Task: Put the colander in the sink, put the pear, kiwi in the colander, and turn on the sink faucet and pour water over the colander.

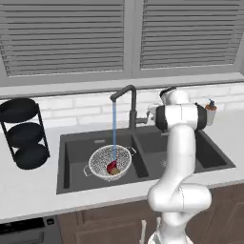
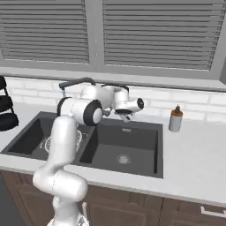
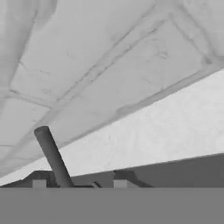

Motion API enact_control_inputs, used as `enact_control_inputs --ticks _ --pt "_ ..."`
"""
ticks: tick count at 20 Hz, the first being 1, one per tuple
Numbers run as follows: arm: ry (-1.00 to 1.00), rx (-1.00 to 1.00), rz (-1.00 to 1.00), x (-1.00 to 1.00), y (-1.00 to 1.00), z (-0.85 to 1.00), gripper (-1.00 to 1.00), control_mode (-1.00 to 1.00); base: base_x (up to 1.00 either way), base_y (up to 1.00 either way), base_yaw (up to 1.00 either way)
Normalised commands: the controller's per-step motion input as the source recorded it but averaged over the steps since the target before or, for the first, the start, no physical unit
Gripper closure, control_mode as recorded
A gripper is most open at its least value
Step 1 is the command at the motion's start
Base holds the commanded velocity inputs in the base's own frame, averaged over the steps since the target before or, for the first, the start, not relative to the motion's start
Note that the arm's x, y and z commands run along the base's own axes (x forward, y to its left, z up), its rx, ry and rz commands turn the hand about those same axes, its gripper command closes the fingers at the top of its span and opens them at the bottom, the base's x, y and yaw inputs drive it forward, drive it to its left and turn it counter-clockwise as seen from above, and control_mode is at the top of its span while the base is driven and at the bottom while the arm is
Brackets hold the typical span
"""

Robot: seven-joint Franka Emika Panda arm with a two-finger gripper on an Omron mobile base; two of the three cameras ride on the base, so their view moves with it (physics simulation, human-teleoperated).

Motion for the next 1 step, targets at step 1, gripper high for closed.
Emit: enact_control_inputs --ticks 1 --pt "0.00 0.01 -0.05 -0.52 -0.59 0.00 1.00 -1.00 0.00 0.00 0.00"
